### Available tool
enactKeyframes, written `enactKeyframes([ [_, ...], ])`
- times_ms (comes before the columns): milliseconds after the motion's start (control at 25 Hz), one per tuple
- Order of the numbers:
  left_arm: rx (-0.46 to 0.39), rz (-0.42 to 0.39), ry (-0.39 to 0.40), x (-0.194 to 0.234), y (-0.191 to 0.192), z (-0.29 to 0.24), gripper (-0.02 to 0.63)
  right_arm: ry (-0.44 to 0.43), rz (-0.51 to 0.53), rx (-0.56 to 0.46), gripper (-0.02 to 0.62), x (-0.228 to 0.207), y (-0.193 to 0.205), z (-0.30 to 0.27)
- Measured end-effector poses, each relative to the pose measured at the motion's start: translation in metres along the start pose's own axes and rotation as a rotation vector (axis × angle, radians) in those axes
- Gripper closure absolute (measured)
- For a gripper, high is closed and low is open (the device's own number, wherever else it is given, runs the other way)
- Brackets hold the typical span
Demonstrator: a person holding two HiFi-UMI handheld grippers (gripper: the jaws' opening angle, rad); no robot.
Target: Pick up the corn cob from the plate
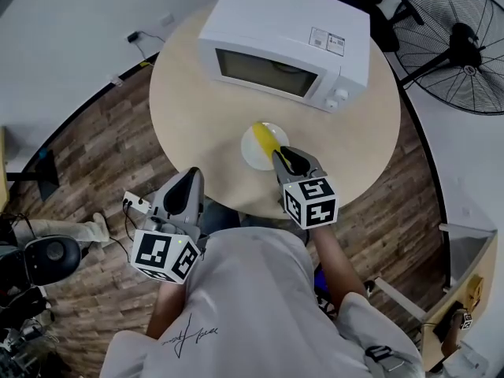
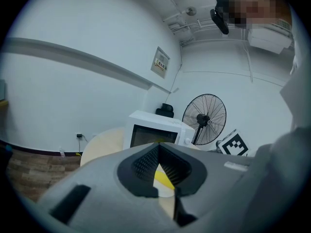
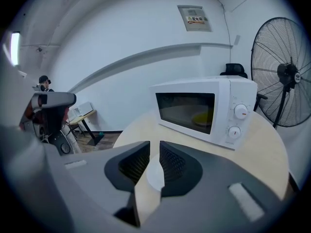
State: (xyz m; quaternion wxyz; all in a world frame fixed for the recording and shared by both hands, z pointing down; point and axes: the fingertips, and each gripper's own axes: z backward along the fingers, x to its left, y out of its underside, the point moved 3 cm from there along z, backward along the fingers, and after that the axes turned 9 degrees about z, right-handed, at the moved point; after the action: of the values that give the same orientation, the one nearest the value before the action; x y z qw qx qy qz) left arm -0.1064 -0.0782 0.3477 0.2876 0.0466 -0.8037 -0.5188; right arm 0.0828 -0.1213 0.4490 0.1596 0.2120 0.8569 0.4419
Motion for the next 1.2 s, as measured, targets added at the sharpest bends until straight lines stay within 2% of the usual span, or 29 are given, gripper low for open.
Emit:
enactKeyframes([
  [1200, 0.018, 0.041, -0.058, 0.029, 0.003, 0.012, 0.615, -0.006, 0.027, 0.224, 0.426, -0.017, 0.053, -0.066],
])
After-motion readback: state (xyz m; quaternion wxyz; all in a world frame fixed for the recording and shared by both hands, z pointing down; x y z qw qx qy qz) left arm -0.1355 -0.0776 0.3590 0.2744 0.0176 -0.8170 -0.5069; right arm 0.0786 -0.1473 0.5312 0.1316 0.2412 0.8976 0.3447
